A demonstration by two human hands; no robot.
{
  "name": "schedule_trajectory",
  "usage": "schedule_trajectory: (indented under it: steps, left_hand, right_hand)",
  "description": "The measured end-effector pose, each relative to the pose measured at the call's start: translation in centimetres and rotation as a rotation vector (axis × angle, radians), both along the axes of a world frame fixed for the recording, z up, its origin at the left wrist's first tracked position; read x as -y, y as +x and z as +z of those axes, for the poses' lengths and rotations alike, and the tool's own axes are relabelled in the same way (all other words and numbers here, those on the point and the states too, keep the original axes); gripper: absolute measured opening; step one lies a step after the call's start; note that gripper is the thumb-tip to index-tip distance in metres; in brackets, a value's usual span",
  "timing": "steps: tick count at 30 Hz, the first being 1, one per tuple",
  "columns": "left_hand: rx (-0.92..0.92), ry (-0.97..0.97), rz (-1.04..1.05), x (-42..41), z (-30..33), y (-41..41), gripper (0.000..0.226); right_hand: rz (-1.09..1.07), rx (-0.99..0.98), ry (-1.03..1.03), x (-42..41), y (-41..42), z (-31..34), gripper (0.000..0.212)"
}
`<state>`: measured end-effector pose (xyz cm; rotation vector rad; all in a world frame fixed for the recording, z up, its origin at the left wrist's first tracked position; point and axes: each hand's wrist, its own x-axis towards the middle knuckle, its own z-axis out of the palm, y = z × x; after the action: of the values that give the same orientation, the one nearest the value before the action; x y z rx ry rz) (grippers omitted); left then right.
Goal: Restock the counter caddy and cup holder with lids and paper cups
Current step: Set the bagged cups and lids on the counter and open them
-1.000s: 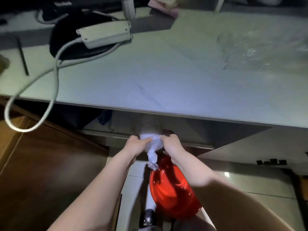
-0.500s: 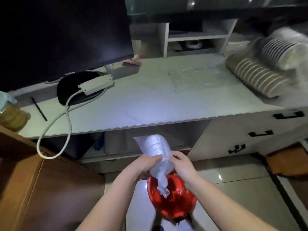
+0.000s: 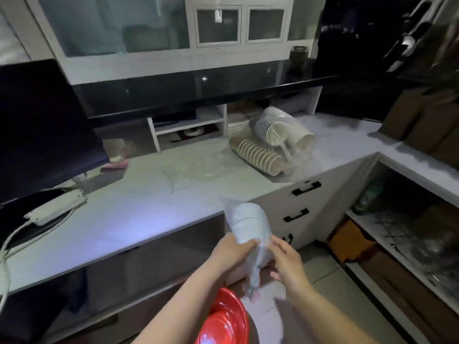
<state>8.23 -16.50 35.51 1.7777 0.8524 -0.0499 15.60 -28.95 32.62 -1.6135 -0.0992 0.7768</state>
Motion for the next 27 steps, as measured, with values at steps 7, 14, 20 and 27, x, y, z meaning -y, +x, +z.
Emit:
schedule_trajectory:
  steps: [7, 14, 20, 27]
  left_hand:
    - [0.159, 0.086, -0.036, 5.9, 4.9, 9.9, 0.006]
    - [0.291, 0.056, -0.002, 11.3, 7.5, 21.1, 0.027]
    - [0.232, 0.067, 0.022, 11.3, 8.1, 30.4, 0.049]
    - [0.205, 0.044, -0.05, 6.7, 7.3, 41.3, 0.043]
  right_hand:
    - [-0.017, 0.112, 0.113, 5.1, 9.5, 4.0, 0.029]
    - [-0.086, 0.146, 0.232, 9.6, 20.5, 7.6, 0.027]
    - [-0.154, 0.171, 0.208, 9.6, 28.2, 8.3, 0.039]
    - [-0.209, 0.181, 0.158, 5.3, 38.3, 7.2, 0.04]
